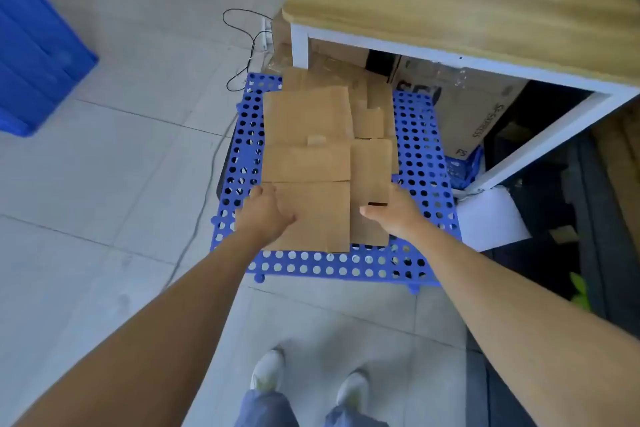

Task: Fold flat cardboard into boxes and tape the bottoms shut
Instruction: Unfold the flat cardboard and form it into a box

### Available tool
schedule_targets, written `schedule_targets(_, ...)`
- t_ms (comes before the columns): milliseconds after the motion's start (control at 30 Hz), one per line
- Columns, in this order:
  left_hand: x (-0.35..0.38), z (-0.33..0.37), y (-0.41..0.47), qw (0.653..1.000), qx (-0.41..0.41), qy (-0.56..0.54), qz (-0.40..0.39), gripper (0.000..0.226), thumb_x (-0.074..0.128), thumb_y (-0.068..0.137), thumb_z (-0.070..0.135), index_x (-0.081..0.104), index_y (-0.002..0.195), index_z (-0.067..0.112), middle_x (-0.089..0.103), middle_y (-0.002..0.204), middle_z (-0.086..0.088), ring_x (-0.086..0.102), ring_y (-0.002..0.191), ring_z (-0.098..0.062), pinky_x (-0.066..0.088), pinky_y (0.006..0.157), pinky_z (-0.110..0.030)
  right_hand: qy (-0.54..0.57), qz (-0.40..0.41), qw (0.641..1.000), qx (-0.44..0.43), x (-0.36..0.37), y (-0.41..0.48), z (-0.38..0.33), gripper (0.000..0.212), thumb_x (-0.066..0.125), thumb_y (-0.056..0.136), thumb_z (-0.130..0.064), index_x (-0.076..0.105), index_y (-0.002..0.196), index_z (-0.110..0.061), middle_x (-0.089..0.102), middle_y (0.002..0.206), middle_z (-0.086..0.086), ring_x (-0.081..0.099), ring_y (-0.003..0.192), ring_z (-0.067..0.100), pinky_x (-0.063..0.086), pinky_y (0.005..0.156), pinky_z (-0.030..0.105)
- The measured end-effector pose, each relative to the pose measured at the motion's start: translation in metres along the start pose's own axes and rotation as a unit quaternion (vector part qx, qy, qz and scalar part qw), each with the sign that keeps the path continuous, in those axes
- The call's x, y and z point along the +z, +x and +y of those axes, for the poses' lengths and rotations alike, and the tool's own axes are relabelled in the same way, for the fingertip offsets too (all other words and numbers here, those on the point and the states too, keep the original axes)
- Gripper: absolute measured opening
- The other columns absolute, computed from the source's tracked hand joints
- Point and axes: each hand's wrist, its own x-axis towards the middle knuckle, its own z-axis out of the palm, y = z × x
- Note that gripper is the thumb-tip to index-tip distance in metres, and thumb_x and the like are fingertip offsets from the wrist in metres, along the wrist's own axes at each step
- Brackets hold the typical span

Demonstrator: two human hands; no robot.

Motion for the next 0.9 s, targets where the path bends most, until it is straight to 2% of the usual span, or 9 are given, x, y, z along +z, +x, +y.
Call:
schedule_targets(133, 0.022, -0.008, 0.018, 0.994, -0.087, -0.071, 0.003, 0.092, 0.075, 0.076, 0.040, 0.022, 0.145, 0.010, 0.027, 0.143, -0.013, 0.043, 0.123, -0.034, 0.046, 0.096, -0.051, 0.094, 0.028, 0.994, 0.050, 0.011, 0.016, 0.011, 0.078, 0.069, 0.085, -0.030, 0.024, 0.146, -0.012, 0.043, 0.139, 0.007, 0.043, 0.128, 0.026, 0.039, 0.105, 0.038)
schedule_targets(233, 0.030, -0.012, 0.030, 0.974, -0.126, -0.188, 0.018, 0.099, 0.081, 0.071, 0.034, 0.018, 0.145, 0.012, 0.031, 0.144, -0.012, 0.044, 0.124, -0.034, 0.041, 0.101, -0.051, 0.141, 0.044, 0.987, 0.061, 0.016, 0.024, 0.012, 0.062, 0.065, 0.089, -0.021, 0.029, 0.138, -0.009, 0.051, 0.129, 0.007, 0.052, 0.113, 0.024, 0.043, 0.089, 0.032)
schedule_targets(300, 0.030, -0.015, 0.034, 0.948, -0.142, -0.285, 0.021, 0.095, 0.082, 0.072, 0.026, 0.020, 0.142, 0.009, 0.040, 0.141, -0.011, 0.046, 0.124, -0.033, 0.042, 0.100, -0.048, 0.157, 0.061, 0.983, 0.077, 0.018, 0.029, 0.012, 0.051, 0.063, 0.090, -0.017, 0.035, 0.131, -0.007, 0.054, 0.123, 0.009, 0.054, 0.101, 0.023, 0.045, 0.080, 0.031)
schedule_targets(433, 0.026, -0.014, 0.035, 0.925, -0.179, -0.335, 0.011, 0.072, 0.081, 0.074, 0.017, 0.039, 0.130, 0.003, 0.052, 0.128, -0.011, 0.053, 0.114, -0.030, 0.047, 0.090, -0.041, 0.206, 0.094, 0.970, 0.089, 0.014, 0.029, 0.006, 0.024, 0.056, 0.091, -0.008, 0.048, 0.114, -0.006, 0.056, 0.100, 0.009, 0.051, 0.082, 0.019, 0.042, 0.059, 0.024)
schedule_targets(500, 0.019, -0.010, 0.033, 0.913, -0.169, -0.371, -0.006, 0.062, 0.079, 0.075, 0.012, 0.047, 0.127, 0.003, 0.056, 0.127, -0.011, 0.056, 0.113, -0.031, 0.048, 0.093, -0.043, 0.239, 0.094, 0.962, 0.097, 0.005, 0.023, 0.000, 0.014, 0.051, 0.093, -0.004, 0.052, 0.105, -0.010, 0.054, 0.092, 0.006, 0.050, 0.077, 0.017, 0.041, 0.060, 0.024)
schedule_targets(567, 0.006, -0.004, 0.031, 0.905, -0.156, -0.396, -0.011, 0.056, 0.075, 0.080, 0.011, 0.048, 0.128, 0.004, 0.055, 0.129, -0.011, 0.056, 0.114, -0.032, 0.047, 0.097, -0.045, 0.266, 0.096, 0.954, 0.097, -0.006, 0.015, -0.005, 0.013, 0.048, 0.094, -0.001, 0.053, 0.099, -0.013, 0.054, 0.086, 0.003, 0.049, 0.073, 0.016, 0.041, 0.058, 0.023)
schedule_targets(700, -0.036, 0.021, 0.023, 0.914, -0.108, -0.391, -0.004, 0.045, 0.067, 0.088, 0.017, 0.048, 0.127, 0.007, 0.049, 0.134, -0.011, 0.056, 0.109, -0.028, 0.048, 0.094, -0.044, 0.294, 0.120, 0.945, 0.086, -0.038, -0.010, -0.025, 0.015, 0.047, 0.095, -0.002, 0.055, 0.100, -0.014, 0.054, 0.081, -0.001, 0.050, 0.074, 0.016, 0.043, 0.059, 0.025)
schedule_targets(800, -0.074, 0.052, 0.012, 0.916, -0.057, -0.396, -0.010, 0.034, 0.058, 0.093, 0.010, 0.050, 0.126, 0.005, 0.057, 0.126, -0.011, 0.057, 0.109, -0.029, 0.048, 0.089, -0.040, 0.285, 0.171, 0.941, 0.071, -0.071, -0.037, -0.044, 0.016, 0.045, 0.094, 0.000, 0.056, 0.099, -0.011, 0.054, 0.086, 0.005, 0.049, 0.069, 0.016, 0.039, 0.056, 0.026)
schedule_targets(900, -0.117, 0.089, 0.000, 0.918, -0.006, -0.397, -0.022, 0.039, 0.058, 0.093, 0.010, 0.048, 0.130, 0.004, 0.057, 0.126, -0.010, 0.057, 0.113, -0.031, 0.048, 0.095, -0.044, 0.263, 0.238, 0.933, 0.063, -0.110, -0.072, -0.061, 0.016, 0.044, 0.093, 0.002, 0.054, 0.095, -0.010, 0.052, 0.083, 0.004, 0.048, 0.077, 0.020, 0.037, 0.055, 0.026)
